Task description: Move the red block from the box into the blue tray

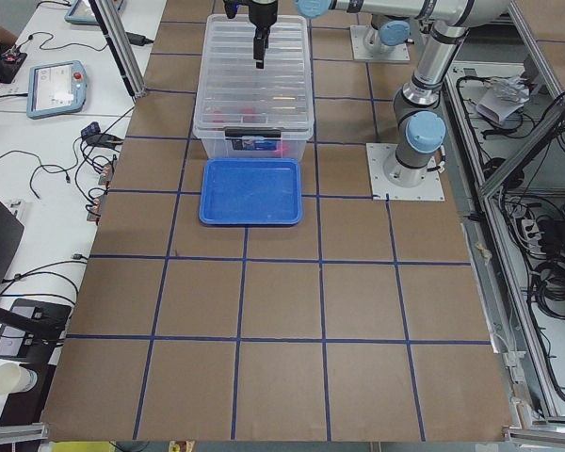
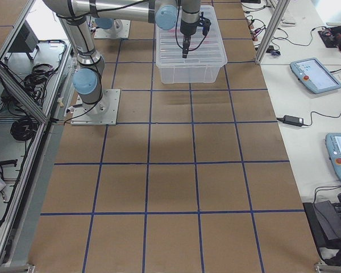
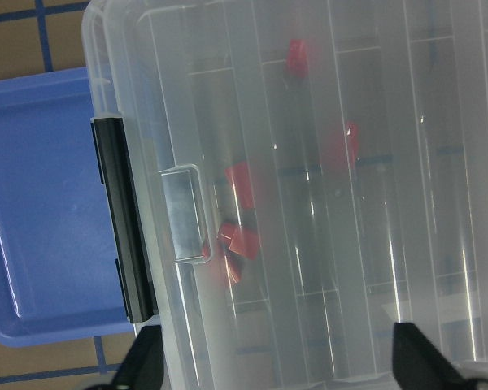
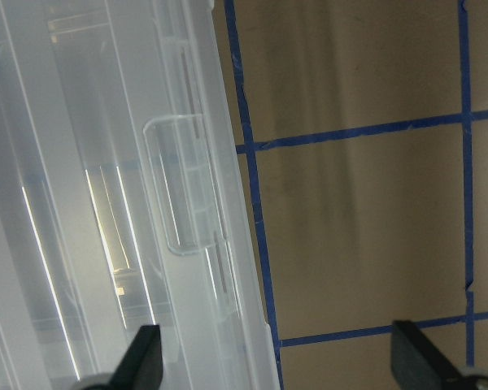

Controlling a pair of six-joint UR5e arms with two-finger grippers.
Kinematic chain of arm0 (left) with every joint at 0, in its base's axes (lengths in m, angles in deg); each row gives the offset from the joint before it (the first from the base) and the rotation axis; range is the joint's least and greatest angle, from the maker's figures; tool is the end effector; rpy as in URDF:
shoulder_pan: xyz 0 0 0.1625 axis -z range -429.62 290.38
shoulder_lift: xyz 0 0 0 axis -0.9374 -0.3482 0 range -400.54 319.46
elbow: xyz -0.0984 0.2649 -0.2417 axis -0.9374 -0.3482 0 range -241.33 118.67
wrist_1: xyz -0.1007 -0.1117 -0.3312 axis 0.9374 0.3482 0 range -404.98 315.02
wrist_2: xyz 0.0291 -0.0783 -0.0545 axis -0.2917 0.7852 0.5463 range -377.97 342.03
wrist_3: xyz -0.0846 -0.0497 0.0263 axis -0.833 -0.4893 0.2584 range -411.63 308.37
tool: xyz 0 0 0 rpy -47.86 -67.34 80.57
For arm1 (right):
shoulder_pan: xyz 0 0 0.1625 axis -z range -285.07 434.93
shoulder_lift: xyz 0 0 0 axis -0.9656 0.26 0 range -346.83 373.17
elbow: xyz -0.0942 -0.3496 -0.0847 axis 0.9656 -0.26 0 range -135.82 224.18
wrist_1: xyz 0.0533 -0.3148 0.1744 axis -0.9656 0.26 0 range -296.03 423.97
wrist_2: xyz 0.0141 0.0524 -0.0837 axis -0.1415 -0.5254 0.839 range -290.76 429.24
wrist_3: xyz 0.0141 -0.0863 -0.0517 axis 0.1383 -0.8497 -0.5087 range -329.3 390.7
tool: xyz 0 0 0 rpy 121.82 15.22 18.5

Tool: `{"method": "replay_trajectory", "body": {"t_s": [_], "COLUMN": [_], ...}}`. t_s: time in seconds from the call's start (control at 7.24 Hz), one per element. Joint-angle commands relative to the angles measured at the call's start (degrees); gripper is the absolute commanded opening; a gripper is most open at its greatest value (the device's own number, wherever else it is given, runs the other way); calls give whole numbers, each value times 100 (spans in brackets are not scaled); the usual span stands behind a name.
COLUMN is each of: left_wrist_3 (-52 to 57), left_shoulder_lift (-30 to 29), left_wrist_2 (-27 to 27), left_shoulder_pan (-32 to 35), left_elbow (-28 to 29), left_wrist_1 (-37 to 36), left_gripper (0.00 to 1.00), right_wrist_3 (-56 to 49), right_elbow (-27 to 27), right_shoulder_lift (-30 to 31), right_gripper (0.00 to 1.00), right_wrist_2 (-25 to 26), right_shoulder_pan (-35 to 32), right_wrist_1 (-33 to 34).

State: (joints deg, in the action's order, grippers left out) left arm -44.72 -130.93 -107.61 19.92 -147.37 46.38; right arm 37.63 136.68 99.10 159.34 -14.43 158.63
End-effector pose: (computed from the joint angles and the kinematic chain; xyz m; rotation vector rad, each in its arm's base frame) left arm -0.1304 -0.4449 0.4578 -0.1769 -3.1321 0.0611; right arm 0.1279 -0.4604 0.3898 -0.2069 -3.1307 -0.0523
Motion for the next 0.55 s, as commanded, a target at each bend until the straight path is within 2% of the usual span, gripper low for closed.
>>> {"method": "replay_trajectory", "body": {"t_s": [0.0, 0.14, 0.41], "left_wrist_3": [-23, -24, -32], "left_shoulder_lift": [-57, -57, -57], "left_wrist_2": [25, 25, 25], "left_shoulder_pan": [2, 2, 2], "left_elbow": [0, 0, 0], "left_wrist_1": [-4, -4, -4], "left_gripper": [100, 100, 100], "right_wrist_3": [2, -7, -86], "right_elbow": [4, 13, 31], "right_shoulder_lift": [-312, -462, -691], "right_gripper": [100, 100, 100], "right_wrist_2": [34, 43, 78], "right_shoulder_pan": [-2, -2, 7], "right_wrist_1": [350, 595, 677]}}
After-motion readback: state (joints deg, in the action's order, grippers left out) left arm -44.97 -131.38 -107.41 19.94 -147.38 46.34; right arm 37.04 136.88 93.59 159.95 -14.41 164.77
